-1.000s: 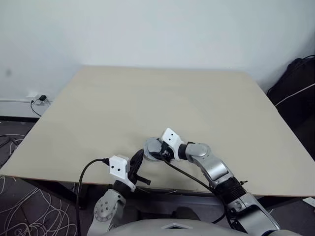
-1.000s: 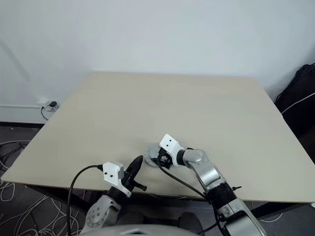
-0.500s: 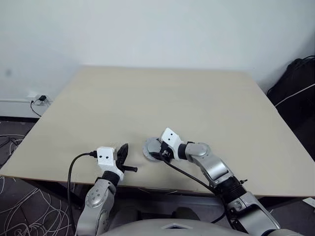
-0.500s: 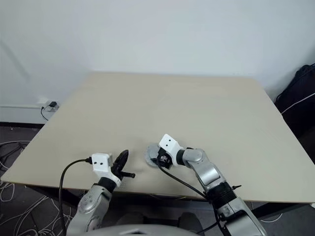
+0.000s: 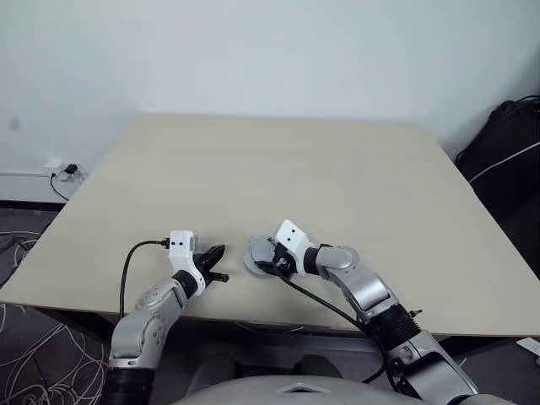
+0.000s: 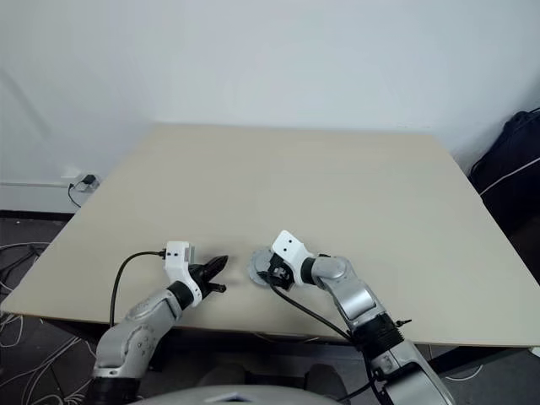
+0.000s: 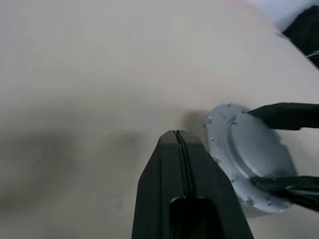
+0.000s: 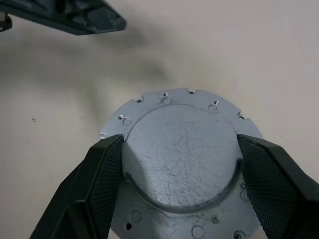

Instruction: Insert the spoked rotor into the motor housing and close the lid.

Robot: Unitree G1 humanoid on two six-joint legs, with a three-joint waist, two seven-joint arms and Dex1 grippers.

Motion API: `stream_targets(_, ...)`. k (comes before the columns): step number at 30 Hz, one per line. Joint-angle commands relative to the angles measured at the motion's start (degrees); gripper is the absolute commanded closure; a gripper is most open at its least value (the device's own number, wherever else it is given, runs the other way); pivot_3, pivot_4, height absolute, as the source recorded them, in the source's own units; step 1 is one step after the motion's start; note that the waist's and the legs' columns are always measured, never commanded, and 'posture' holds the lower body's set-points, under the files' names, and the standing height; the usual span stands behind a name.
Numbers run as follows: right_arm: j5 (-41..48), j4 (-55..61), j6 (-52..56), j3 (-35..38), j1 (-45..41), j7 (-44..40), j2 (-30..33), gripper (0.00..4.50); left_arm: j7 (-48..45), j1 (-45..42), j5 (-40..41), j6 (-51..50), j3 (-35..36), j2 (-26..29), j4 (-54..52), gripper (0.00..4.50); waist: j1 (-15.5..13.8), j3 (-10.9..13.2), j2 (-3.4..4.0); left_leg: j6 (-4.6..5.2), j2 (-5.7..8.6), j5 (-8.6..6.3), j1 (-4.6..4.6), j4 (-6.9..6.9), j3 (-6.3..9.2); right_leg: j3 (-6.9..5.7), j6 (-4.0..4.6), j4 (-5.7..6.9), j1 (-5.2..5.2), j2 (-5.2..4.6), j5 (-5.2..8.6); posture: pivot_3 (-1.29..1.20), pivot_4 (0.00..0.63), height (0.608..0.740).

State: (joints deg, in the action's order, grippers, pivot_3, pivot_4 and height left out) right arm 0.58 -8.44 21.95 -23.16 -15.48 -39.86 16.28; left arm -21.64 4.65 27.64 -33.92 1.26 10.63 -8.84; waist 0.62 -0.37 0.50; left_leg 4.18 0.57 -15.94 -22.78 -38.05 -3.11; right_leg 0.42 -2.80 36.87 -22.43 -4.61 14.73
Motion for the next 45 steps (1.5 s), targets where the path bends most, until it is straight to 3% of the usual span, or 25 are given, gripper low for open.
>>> stream_targets(1, -1.98, -1.76, 2.41, -0.75, 0.85, 0.77, 0.77, 1.26, -2.65, -3.06, 2.69, -2.61, 0.21, 0.28, 0.36, 4.50, 0.00, 0.00, -0.01, 0.00, 0.00, 0.00, 0.00, 0.01, 0.00, 0.00, 0.00, 0.01, 0.00, -0.01, 0.00, 0.00, 0.000, 0.740)
stream_targets(13, -2.11, -1.92, 2.22, -0.82, 0.56, 1.08, 0.40, 1.26, -3.18, -9.70, 1.36, -7.31, -1.84, -1.50, 7.73, 4.50, 0.03, -0.02, -0.02, -0.06, 0.00, 0.03, 0.04, 0.09, 0.00, 0.01, 0.00, 0.03, -0.02, -0.01, -0.01, 0.00, 0.000, 0.740)
stream_targets(25, -2.55, -1.71, 1.77, -0.72, 0.79, 1.69, 0.65, 1.26, 0.63, -8.59, -0.35, -11.18, -3.44, -3.16, 6.79, 4.50, -0.02, -0.06, -0.03, -0.06, 0.00, 0.03, 0.04, 0.12, 0.01, 0.02, 0.00, 0.02, -0.02, -0.04, -0.01, 0.00, 0.000, 0.740)
stream_targets(38, -2.64, -1.50, 1.85, -0.90, 1.08, 1.97, 0.44, 1.26, -1.49, -9.21, -0.05, -3.32, -2.50, -4.97, 3.15, 4.50, 0.01, -0.05, -0.06, -0.06, 0.00, 0.03, 0.03, 0.14, 0.01, 0.02, 0.01, 0.01, -0.03, -0.06, -0.01, 0.00, 0.000, 0.740)
stream_targets(45, -2.65, -1.59, 1.75, -0.99, 1.11, 2.08, 0.27, 1.26, 0.82, -10.36, -2.41, -7.35, -4.57, -4.34, 5.89, 4.50, 0.01, -0.05, -0.06, -0.06, 0.00, 0.03, 0.03, 0.19, 0.01, 0.02, 0.01, 0.01, -0.05, -0.05, -0.01, 0.00, 0.000, 0.740)
